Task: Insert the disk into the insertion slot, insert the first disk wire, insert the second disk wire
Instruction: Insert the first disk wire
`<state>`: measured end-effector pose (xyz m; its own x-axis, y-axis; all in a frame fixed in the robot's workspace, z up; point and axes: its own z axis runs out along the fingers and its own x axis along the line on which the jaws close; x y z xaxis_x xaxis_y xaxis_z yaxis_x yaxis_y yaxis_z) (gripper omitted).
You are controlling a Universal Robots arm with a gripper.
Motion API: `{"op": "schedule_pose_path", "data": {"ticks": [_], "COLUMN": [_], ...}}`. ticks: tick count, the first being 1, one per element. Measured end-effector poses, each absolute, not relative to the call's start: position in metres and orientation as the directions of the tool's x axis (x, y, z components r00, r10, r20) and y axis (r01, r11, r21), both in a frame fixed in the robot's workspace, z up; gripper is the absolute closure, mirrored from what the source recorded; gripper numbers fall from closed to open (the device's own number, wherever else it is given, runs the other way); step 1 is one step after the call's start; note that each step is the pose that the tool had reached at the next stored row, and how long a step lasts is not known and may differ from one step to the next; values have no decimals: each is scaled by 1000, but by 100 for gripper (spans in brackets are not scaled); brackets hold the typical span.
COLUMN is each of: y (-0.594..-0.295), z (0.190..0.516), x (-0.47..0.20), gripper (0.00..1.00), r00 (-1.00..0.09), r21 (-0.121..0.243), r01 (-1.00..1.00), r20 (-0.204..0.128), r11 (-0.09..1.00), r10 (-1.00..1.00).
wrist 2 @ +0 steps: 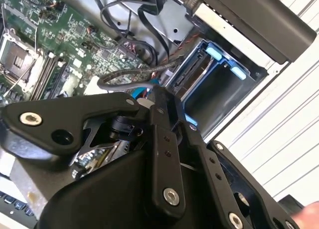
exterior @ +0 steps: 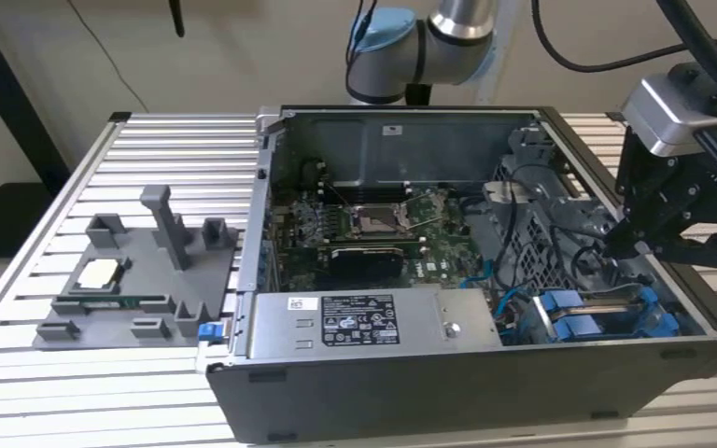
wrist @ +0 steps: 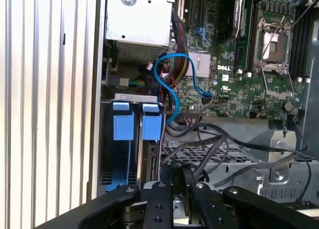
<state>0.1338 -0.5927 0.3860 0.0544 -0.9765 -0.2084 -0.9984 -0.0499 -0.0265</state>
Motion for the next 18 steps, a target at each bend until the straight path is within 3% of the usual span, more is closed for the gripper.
{"op": "schedule_pose_path", "data": {"ticks": [15,18], "y": [-597,-597], "z": [386,384], "x": [135,137], "gripper": [81,81], "r00": [55,54], "r21": [-26,-26], "r01": [-998,-998], "r20": [-208,-193], "r11": [-50,-50], "r10": [-977,-980]}}
